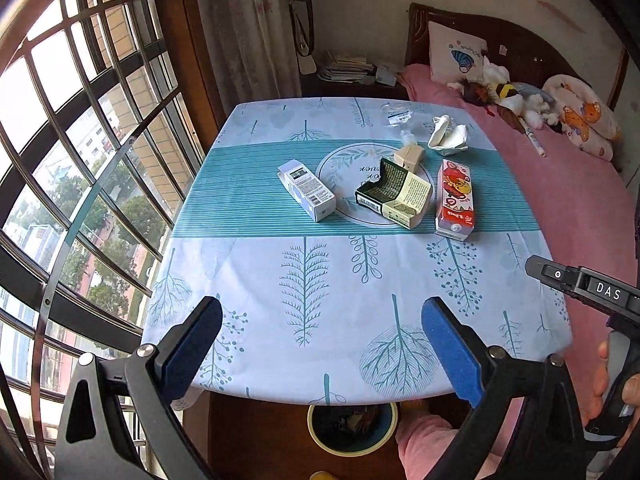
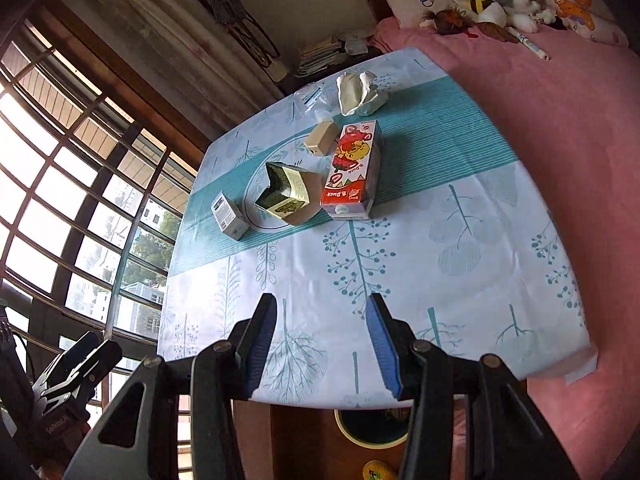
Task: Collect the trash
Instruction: 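Raise both tools back toward the table, then grasp the white crumpled tissue with the right tool while the left tool approaches the B.Duck carton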
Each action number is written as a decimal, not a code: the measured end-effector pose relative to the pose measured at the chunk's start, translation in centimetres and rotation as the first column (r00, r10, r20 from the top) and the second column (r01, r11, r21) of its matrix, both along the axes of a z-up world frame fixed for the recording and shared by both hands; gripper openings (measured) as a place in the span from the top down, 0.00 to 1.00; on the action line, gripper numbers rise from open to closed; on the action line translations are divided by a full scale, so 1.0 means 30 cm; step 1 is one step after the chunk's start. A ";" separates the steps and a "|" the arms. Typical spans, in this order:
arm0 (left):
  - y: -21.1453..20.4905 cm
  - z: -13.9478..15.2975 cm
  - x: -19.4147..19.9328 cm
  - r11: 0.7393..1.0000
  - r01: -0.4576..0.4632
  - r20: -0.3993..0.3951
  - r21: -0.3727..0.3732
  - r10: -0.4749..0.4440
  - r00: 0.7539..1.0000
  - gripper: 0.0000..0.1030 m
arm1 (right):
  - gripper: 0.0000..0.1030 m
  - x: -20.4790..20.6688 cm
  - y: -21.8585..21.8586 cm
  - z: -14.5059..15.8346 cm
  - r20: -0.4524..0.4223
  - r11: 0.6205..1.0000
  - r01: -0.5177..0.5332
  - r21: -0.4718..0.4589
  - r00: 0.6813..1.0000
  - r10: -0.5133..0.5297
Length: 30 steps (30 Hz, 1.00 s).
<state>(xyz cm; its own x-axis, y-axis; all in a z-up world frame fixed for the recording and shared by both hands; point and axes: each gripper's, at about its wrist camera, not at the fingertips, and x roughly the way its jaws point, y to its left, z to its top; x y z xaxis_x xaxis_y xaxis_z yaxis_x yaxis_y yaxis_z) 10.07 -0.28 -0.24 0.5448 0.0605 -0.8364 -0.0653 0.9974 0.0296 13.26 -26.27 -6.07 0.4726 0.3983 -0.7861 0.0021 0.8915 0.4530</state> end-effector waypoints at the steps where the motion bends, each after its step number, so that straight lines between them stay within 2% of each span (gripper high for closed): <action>1: -0.018 -0.010 0.040 1.000 -0.017 -0.014 -0.004 0.017 1.000 0.04 | 0.55 0.050 -0.018 -0.013 -0.014 1.000 -0.013 0.006 1.000 0.013; 5: -0.106 -0.043 0.198 0.998 -0.061 -0.069 -0.034 0.058 0.996 0.04 | 0.55 0.236 -0.093 -0.040 -0.058 0.998 -0.056 0.018 0.997 0.057; 9: -0.187 -0.070 0.339 0.993 -0.107 -0.110 -0.040 0.102 0.989 0.04 | 0.55 0.434 -0.155 -0.031 -0.056 0.994 -0.105 0.013 0.993 0.106; 16: -0.272 -0.075 0.552 0.988 -0.151 -0.134 -0.030 0.145 0.980 0.05 | 0.55 0.749 -0.212 -0.065 -0.077 0.991 -0.125 0.043 0.989 0.128; 23: -0.294 -0.108 0.656 0.980 -0.195 -0.165 -0.040 0.186 0.969 0.05 | 0.55 0.991 -0.199 -0.202 -0.155 0.991 -0.078 0.106 0.983 0.094; 27: -0.323 -0.127 0.685 0.985 -0.170 -0.185 -0.028 0.162 0.969 0.05 | 0.55 1.068 -0.190 -0.278 -0.203 0.986 -0.045 0.162 0.976 0.078; 30: -0.356 -0.140 0.700 0.990 -0.135 -0.203 -0.040 0.125 0.971 0.05 | 0.55 1.104 -0.180 -0.310 -0.203 0.978 -0.043 0.202 0.976 0.084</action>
